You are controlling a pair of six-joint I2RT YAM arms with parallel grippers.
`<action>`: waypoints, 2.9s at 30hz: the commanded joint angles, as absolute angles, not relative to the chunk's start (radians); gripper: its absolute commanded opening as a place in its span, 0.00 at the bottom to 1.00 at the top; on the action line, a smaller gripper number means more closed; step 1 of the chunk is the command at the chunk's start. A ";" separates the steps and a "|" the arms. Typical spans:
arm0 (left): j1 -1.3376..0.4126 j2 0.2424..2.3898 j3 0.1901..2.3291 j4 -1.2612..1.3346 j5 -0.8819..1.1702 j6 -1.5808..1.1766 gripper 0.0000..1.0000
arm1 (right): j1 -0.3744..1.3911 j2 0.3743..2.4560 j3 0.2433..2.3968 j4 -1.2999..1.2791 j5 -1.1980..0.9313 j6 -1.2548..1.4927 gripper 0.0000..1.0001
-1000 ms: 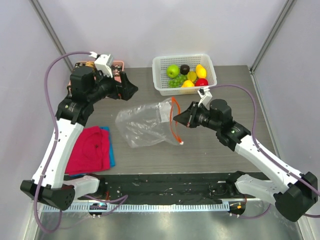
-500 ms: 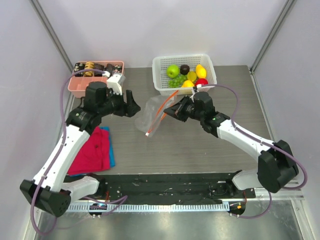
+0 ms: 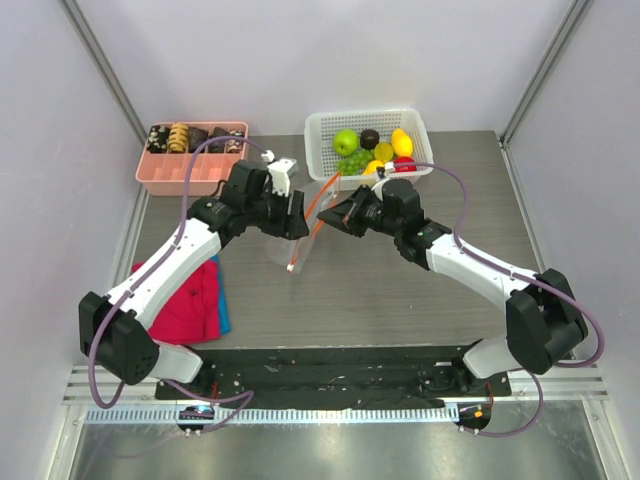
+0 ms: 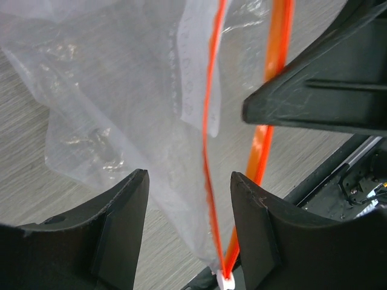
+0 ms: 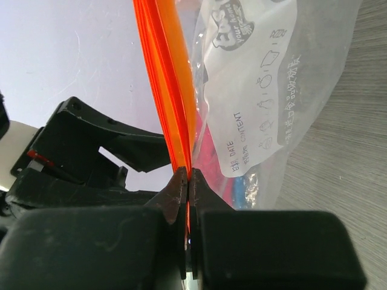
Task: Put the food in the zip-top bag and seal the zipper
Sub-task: Open the zipper of the food storage bag, then pick up the fake fruit from the bin.
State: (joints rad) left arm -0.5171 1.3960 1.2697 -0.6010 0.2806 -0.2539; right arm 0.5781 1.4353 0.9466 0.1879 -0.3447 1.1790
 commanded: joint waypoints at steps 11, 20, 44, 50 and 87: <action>-0.459 1.373 1.431 -0.731 0.136 -0.192 0.00 | 0.552 1.324 1.037 -0.027 -0.423 0.956 0.01; -0.321 1.324 1.451 -0.816 0.097 -0.218 0.00 | 0.394 1.452 1.080 -0.377 -0.485 0.571 0.01; -0.342 1.534 1.535 -0.767 0.242 -0.319 0.00 | 0.298 1.646 1.601 -0.512 -0.500 0.081 0.89; -0.342 1.555 1.543 -0.749 0.261 -0.333 0.00 | 0.170 1.844 1.825 -0.514 -0.379 0.071 0.92; -0.342 1.592 1.534 -0.713 0.247 -0.322 0.00 | 0.156 2.390 2.131 -0.545 -0.078 -0.078 0.82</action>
